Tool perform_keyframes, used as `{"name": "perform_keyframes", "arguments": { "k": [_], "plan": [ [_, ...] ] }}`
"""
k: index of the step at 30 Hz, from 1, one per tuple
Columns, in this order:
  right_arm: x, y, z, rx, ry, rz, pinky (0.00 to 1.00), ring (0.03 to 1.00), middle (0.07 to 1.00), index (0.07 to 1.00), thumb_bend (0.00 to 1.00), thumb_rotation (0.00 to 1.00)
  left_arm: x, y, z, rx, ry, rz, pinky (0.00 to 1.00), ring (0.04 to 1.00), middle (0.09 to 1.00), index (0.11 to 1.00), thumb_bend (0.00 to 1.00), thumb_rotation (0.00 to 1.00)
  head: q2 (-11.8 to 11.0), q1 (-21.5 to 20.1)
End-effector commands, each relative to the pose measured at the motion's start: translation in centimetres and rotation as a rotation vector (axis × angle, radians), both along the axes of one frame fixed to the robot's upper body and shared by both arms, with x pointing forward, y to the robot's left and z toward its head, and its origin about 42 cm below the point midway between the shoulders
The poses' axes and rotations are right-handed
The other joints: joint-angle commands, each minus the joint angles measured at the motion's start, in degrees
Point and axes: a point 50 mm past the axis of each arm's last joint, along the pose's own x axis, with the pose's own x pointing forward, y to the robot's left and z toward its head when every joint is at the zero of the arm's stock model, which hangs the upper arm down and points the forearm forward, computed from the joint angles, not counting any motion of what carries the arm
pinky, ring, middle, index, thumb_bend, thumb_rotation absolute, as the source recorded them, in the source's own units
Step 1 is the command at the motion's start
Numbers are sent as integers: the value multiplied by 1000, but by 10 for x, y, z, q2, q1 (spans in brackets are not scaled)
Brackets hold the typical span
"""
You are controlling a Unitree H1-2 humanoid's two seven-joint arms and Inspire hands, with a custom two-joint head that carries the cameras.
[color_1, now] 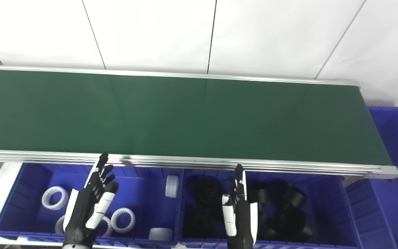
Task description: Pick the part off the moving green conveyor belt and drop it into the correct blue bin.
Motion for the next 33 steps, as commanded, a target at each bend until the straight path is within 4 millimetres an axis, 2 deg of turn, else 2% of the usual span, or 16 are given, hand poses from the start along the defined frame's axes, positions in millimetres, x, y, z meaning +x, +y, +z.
{"name": "perform_keyframes", "arguments": {
  "k": [1,3,6,33],
  "plan": [
    [1,21,9,41,-27,-9,961,942,988,1000,748,1000,4,0,8,15,-77,-9,922,971,999,964,636,927,-1,0],
    [1,21,8,37,-25,-7,956,939,988,1000,746,1000,4,0,8,17,-78,-12,938,981,1000,975,687,951,-3,0],
    [1,21,8,36,-26,-5,954,939,989,1000,734,1000,3,0,7,19,-79,-12,937,980,1000,979,712,959,-3,0],
    [1,19,7,13,-18,21,953,953,1000,1000,724,1000,3,-2,7,-10,-74,-4,908,966,992,966,690,936,-6,-2]
  ]
}}
